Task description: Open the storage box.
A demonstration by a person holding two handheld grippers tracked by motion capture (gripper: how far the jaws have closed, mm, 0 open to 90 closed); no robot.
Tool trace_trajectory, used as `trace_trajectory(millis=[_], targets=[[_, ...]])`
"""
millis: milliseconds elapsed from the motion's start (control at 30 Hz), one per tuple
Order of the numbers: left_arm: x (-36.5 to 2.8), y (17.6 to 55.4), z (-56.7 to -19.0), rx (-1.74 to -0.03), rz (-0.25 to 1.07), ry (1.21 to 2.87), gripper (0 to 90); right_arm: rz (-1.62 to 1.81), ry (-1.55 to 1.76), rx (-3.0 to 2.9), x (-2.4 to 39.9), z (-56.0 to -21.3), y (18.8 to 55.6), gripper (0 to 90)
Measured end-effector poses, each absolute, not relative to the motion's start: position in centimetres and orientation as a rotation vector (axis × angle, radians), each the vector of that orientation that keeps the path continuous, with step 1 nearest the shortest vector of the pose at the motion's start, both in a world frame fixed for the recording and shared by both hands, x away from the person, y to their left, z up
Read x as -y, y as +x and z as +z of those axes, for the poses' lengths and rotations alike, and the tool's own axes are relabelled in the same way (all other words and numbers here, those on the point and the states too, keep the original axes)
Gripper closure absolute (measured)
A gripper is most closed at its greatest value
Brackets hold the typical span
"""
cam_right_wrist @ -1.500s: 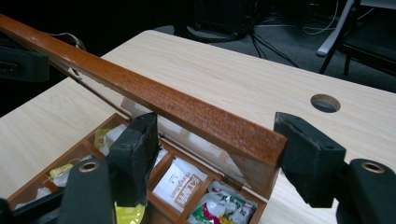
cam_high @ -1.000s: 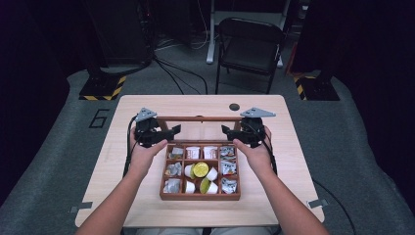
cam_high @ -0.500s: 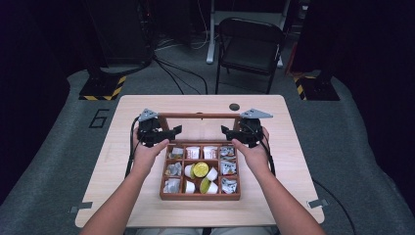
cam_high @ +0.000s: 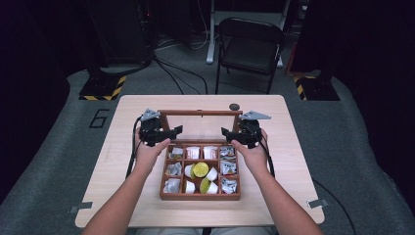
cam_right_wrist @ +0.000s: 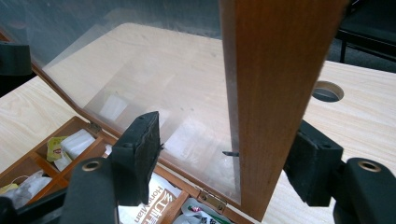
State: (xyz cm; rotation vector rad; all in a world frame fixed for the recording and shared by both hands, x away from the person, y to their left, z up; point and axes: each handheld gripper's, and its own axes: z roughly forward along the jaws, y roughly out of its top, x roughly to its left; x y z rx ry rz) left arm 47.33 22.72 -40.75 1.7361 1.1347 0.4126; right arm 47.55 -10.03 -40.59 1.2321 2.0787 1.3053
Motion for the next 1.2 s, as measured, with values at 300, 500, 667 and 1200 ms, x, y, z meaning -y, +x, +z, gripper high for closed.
trace_trajectory(millis=[300, 500, 667, 1200], targets=[[-22.7, 47.7, -41.4, -1.141, 0.403, 1.741, 25.1, 1.305, 1.23, -2.08, 10.1, -41.5, 47.8, 33.7], [-22.7, 47.9, -41.7, -1.145, 0.406, 1.726, 25.2, 1.299, 1.251, -2.087, 10.3, -42.3, 48.0, 34.0], [-22.9, 48.0, -42.2, -1.145, 0.396, 1.717, 26.4, 1.292, 1.264, -2.093, 10.4, -42.9, 48.1, 34.6], [-23.2, 48.4, -44.7, -1.167, 0.358, 1.742, 28.9, 1.268, 1.295, -2.128, 10.3, -44.8, 48.7, 35.2]])
